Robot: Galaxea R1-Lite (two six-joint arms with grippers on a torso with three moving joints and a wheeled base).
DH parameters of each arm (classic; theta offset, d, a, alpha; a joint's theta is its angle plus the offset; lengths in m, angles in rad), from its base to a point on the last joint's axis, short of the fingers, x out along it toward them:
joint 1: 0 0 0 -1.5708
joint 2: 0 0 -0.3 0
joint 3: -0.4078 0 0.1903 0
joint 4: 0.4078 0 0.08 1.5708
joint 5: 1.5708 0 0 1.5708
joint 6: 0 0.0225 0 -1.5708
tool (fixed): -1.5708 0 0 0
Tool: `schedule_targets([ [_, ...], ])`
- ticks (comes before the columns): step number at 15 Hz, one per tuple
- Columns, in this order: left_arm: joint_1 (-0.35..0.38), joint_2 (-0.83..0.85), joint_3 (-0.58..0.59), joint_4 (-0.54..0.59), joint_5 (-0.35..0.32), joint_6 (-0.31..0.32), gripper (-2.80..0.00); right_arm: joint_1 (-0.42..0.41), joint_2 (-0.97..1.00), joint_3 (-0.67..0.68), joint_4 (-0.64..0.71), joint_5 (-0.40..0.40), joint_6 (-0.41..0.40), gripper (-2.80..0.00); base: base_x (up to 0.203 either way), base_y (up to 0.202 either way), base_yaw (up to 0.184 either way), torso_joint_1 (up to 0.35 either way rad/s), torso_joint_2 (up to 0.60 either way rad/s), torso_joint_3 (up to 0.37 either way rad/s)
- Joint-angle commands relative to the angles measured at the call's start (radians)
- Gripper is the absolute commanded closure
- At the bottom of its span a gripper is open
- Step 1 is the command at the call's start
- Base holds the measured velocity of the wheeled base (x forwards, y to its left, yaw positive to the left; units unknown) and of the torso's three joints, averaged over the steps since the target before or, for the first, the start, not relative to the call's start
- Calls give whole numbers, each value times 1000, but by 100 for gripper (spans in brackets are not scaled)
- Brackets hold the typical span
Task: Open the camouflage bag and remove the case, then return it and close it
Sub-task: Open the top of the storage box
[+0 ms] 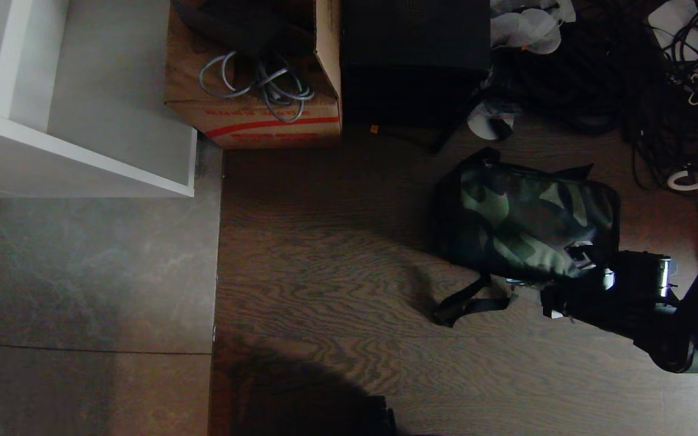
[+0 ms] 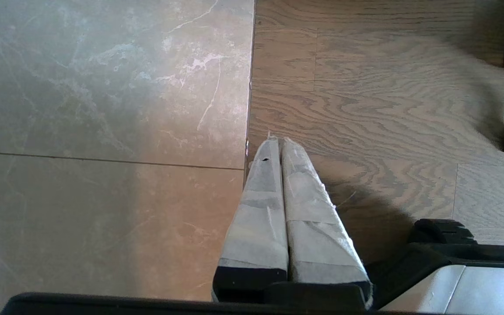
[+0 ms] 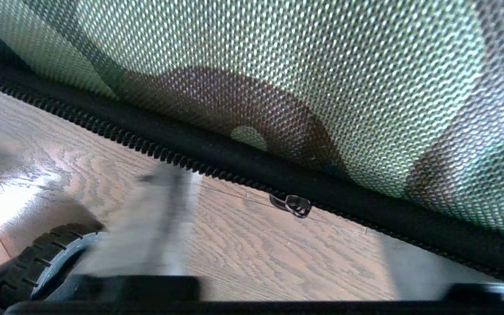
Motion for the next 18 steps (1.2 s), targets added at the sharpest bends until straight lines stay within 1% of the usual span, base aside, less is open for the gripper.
schedule_targets([
  [1, 0, 0, 0, 0, 0, 0, 0, 0, 8, -1, -26, 3, 0, 0, 0, 0, 0, 0, 0, 0],
  [6, 0, 2, 0, 0, 0, 0, 0, 0, 10, -1, -77, 2, -6, 0, 0, 0, 0, 0, 0, 0],
  [7, 0, 1, 0, 0, 0, 0, 0, 0, 16, 9, -91, 2, -37, 0, 0, 0, 0, 0, 0, 0],
  [8, 0, 2, 0, 0, 0, 0, 0, -2, 19, 19, -88, 2, -49, 0, 0, 0, 0, 0, 0, 0],
  [10, 0, 2, 0, 0, 0, 0, 0, -16, 10, 33, -70, 6, -56, 0, 0, 0, 0, 0, 0, 0],
  [12, 0, 2, 0, 0, 0, 0, 0, -29, -4, 37, -19, 6, -92, 0, 0, 0, 0, 0, 0, 0],
  [13, 0, 1, 0, 0, 0, 0, 0, -42, -17, 38, 23, 16, -124, 0, 0, 0, 0, 0, 0, 0],
  [14, 0, 2, 0, 0, 0, 0, 0, -66, -40, 37, 123, 45, -172, 0, 0, 0, 0, 0, 0, 0],
  [16, 0, 1, 0, 0, 0, 0, 0, -122, -82, 31, 271, 107, -247, 0, 0, 0, 0, 0, 0, 0],
  [17, 0, 2, 0, 0, 0, 0, 0, -150, -97, 26, 328, 127, -282, 0, 0, 0, 0, 0, 0, 0],
  [18, 0, 2, 0, 0, 0, 0, 0, -174, -100, 23, 358, 134, -289, 0, 0, 0, 0, 0, 0, 0],
])
